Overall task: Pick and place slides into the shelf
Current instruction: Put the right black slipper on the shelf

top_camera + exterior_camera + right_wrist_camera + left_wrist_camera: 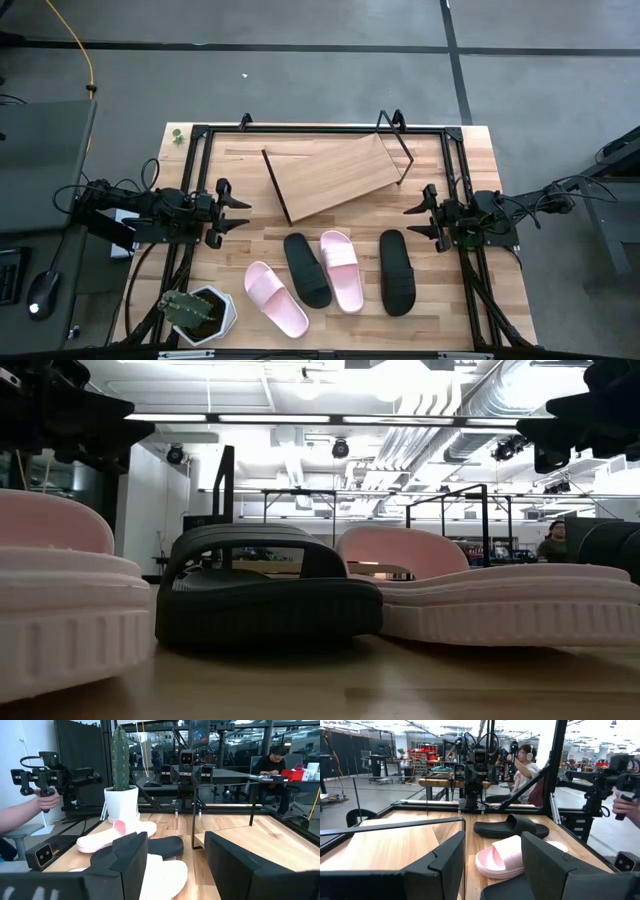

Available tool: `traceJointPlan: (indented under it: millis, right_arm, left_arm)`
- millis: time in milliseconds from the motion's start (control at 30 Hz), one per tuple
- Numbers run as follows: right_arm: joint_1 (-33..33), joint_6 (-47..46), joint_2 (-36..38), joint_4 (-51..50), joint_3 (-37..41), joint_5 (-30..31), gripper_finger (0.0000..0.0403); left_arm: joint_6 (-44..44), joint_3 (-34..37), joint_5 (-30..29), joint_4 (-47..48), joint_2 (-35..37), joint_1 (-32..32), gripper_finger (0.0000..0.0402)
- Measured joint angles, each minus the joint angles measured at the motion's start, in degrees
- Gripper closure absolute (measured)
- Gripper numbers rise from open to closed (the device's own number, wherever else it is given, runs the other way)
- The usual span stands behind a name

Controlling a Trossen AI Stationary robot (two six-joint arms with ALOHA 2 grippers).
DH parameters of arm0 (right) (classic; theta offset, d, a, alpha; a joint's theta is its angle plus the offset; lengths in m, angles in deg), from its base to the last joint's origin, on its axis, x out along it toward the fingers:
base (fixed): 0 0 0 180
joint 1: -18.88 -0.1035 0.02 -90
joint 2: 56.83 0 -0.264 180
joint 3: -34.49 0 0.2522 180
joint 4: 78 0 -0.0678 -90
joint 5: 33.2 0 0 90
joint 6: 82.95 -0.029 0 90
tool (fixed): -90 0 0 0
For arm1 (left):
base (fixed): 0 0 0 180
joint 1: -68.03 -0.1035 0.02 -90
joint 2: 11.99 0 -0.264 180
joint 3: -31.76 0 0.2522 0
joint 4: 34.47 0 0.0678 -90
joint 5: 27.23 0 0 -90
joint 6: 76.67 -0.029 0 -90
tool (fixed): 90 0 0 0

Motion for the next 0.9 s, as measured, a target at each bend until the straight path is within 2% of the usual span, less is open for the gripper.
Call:
traceJointPlan:
  millis: [467, 700, 900]
  right_arm:
    - [0.0, -2.5, 0.0, 0.2, 0.0, 0.4, 0.0215]
    - [0.0, -2.4, 0.0, 0.2, 0.0, 6.3, 0.0215]
    - [0.0, -4.0, 0.0, 0.2, 0.0, 6.4, 0.0215]
  left_arm:
    - [1.7, 0.0, -1.1, -3.7, 0.0, 0.0, 0.0224]
    - [1.4, 0.0, -2.1, -11.8, 0.0, 0.0, 0.0224]
    - [0.0, -5.3, -4.1, -6.7, 0.0, 0.0, 0.0224]
